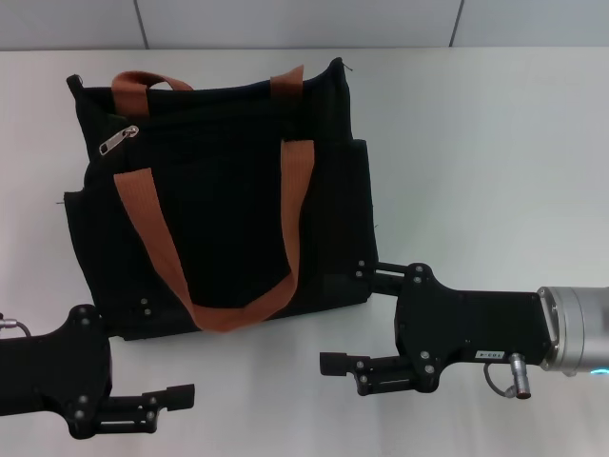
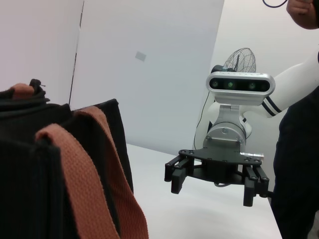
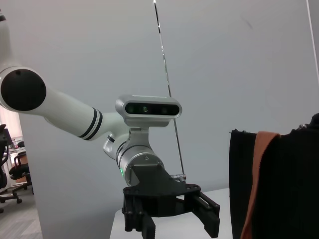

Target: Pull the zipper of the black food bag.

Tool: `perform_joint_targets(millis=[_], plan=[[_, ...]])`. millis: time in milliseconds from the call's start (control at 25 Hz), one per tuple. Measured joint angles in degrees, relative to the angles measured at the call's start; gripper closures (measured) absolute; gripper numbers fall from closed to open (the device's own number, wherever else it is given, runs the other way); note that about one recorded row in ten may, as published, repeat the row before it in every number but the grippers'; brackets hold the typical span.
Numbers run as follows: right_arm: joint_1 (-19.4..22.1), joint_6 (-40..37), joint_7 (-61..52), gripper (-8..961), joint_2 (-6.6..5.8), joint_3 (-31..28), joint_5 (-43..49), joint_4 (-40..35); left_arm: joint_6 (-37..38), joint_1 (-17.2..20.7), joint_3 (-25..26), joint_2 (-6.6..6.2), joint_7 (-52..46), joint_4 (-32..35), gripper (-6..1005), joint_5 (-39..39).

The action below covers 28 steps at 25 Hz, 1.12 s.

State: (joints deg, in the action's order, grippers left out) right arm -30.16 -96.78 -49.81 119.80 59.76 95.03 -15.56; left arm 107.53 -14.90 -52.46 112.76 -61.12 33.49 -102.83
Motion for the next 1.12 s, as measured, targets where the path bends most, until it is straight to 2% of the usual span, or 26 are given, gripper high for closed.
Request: perform_joint_targets(millis=[640, 880, 1040, 1080, 1120], plan=[[0.1, -0.3, -0.1, 146, 0.0, -0.1, 0.0, 0.0, 0.7, 0.0, 0.5, 0.06, 0.0, 0.0, 214, 0.4], [0.5, 0.0, 0.1, 146, -0.01, -0.2, -0.3, 0.3, 6.4, -1.3, 8.4, 1.59, 4.2, -1.5, 214, 1.5], [0.5, 0.0, 0.2, 147, 0.0, -0.2, -0.7, 0.6, 7.5, -1.5, 11.6, 2.5, 7.4, -3.6, 215, 10.0], [0.5, -0.2, 0.3, 147, -0.01, -0.2, -0.7, 0.6, 7.0, -1.3, 13.9, 2.51, 7.4, -5.3, 215, 14.8], [0.5, -0.2, 0.3, 147, -0.01, -0.2, -0.7, 0.6, 7.0, -1.3, 13.9, 2.51, 7.4, -5.3, 215, 14.8]])
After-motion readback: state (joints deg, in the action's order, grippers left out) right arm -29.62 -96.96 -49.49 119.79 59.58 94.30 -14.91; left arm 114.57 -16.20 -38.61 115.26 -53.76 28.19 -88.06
